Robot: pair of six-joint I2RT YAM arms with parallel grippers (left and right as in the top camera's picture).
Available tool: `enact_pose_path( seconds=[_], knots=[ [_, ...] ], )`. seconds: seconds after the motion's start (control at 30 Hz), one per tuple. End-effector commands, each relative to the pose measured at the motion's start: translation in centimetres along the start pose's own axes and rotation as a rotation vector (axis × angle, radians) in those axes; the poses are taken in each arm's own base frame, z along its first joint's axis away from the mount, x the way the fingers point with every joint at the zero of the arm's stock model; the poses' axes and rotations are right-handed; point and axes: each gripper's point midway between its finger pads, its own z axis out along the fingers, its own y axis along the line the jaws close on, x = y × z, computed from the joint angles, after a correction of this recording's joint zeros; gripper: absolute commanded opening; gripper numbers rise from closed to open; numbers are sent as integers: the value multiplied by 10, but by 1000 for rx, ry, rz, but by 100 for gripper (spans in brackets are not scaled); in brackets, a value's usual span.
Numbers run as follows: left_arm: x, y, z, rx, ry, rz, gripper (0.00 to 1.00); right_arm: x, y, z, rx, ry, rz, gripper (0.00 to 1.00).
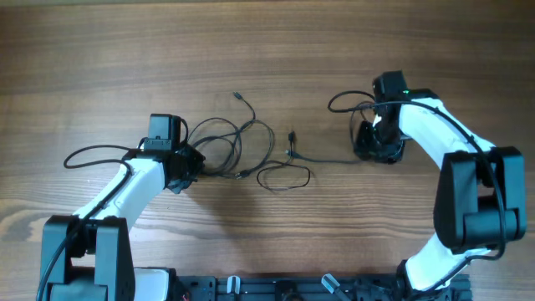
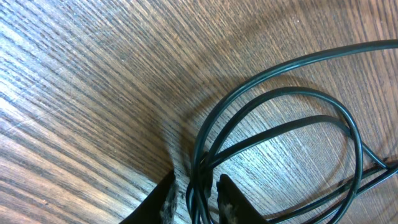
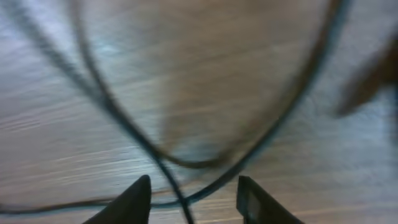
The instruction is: Untangle cables
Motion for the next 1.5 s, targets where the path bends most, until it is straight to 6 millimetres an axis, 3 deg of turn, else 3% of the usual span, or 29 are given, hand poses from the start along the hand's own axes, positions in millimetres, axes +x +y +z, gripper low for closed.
enact_pose_path(
  seconds=[0.0, 0.03, 0.13, 0.23, 0.33, 0.43, 0.47, 0.5, 0.57, 0.63, 0.7, 0.77, 0.9, 0.97, 1.07, 1.2, 1.27, 1.33, 1.37, 1.4, 1.47],
  knots=[
    [-1, 2, -2, -8, -18, 25, 24, 1, -17, 6, 96, 5, 46, 70],
    [-2, 3, -2, -12, -23, 25, 24, 2, -19, 7, 100, 6, 68, 82],
    [-2, 3, -2, -12, -22, 25, 24, 3, -33, 9, 175, -25, 217, 83],
    [-2, 3, -2, -12, -22, 25, 24, -1, -29, 16, 142, -48, 259, 80],
    [-1, 3, -2, -12, -22, 25, 24, 5, -24, 31, 89, -49, 359, 53],
    [-1, 3, -2, -12, -22, 25, 24, 15, -30, 49, 85, -55, 434, 38],
    [-1, 3, -2, -12, -21, 25, 24, 20, -29, 56, 65, -51, 431, 17],
    [-1, 3, -2, -12, -21, 25, 24, 25, -27, 60, 46, -30, 428, 4],
    [-1, 3, -2, -12, -21, 25, 24, 27, -20, 60, 6, -8, 362, 4],
    [-1, 3, -2, -12, -21, 25, 25, 18, 1, 49, -98, -8, 229, 4],
    [-1, 4, -2, -15, -20, 25, 25, 3, 31, 19, -250, -46, 94, 4],
    [0, 6, -2, -22, -15, 24, 25, -11, 47, -18, -331, -129, 50, 4],
    [3, 9, -2, -37, -4, 23, 24, -35, 66, -134, -460, -470, -102, 4],
    [3, 9, -2, -36, -5, 23, 24, -39, 59, -203, -467, -722, -142, 4],
    [3, 9, -2, -36, -4, 23, 24, -37, 26, -288, -398, -1064, -80, 4],
    [3, 9, -2, -36, -4, 23, 25, -20, -19, -370, -254, -1404, -16, 4],
    [3, 9, -2, -36, -4, 23, 29, -15, -42, -392, -140, -1507, 28, 4],
    [3, 9, -2, -36, -4, 22, 42, -15, -57, -400, -51, -1547, 74, 4],
    [3, 9, -2, -36, -4, 22, 64, -17, -66, -401, 2, -1556, 106, 4],
    [3, 9, -2, -37, -4, 22, 96, -19, -72, -400, 42, -1554, 135, 4],
    [3, 9, -2, -36, -4, 22, 100, -29, -76, -391, 95, -1532, 164, 4]
  ],
)
